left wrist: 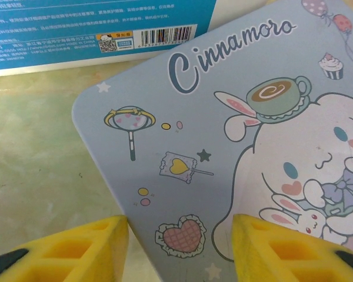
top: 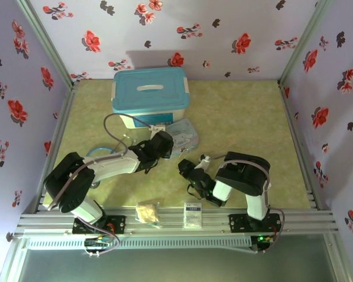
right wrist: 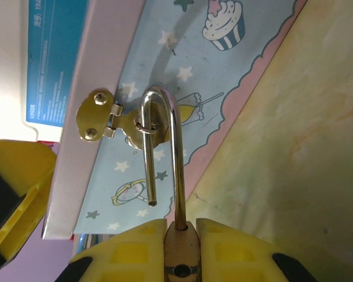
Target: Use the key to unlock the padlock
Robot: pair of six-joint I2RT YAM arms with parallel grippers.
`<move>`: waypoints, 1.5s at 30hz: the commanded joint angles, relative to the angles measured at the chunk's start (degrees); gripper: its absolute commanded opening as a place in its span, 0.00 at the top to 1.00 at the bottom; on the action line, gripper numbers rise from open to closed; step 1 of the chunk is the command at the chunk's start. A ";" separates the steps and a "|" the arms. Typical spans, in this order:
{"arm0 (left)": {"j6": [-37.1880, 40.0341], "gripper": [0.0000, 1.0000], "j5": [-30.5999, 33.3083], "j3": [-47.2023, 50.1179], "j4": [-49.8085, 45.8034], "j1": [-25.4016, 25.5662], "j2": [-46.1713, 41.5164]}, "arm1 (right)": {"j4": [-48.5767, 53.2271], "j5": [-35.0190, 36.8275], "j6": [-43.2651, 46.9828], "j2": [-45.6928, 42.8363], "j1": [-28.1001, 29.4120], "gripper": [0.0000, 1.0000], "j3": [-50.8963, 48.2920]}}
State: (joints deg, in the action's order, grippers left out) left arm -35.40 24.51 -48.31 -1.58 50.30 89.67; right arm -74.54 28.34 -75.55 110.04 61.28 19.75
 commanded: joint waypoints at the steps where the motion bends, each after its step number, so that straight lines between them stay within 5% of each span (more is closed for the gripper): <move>1: 0.81 0.52 -0.86 4.10 -7.16 0.44 1.02 | 1.52 6.44 -0.72 0.26 -0.98 0.93 1.12; 5: 1.01 0.52 -0.87 4.50 -7.47 0.41 0.92 | -4.89 8.30 -1.80 2.74 -1.02 0.94 0.78; 28: 0.64 0.55 -0.70 7.70 -5.44 0.26 1.03 | -4.90 8.02 -2.33 -3.39 -5.84 0.93 -0.74; 34: 1.21 0.55 -0.32 7.88 -6.41 -0.91 -0.97 | -2.74 -2.65 1.55 -4.61 -8.05 0.93 -2.65; 37: 2.31 0.54 -0.33 8.69 -6.58 -2.74 -3.57 | 7.37 -15.73 5.00 -8.53 -9.76 0.93 -1.93; 45: 5.86 0.53 -0.43 7.27 -7.77 -7.22 -5.50 | 32.03 -24.85 8.24 -25.06 -13.27 0.93 -6.13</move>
State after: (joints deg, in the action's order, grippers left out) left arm -32.40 23.38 -41.54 -3.33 44.16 83.66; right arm -54.96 9.91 -70.13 88.77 50.37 14.31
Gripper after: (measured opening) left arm 0.467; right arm 0.141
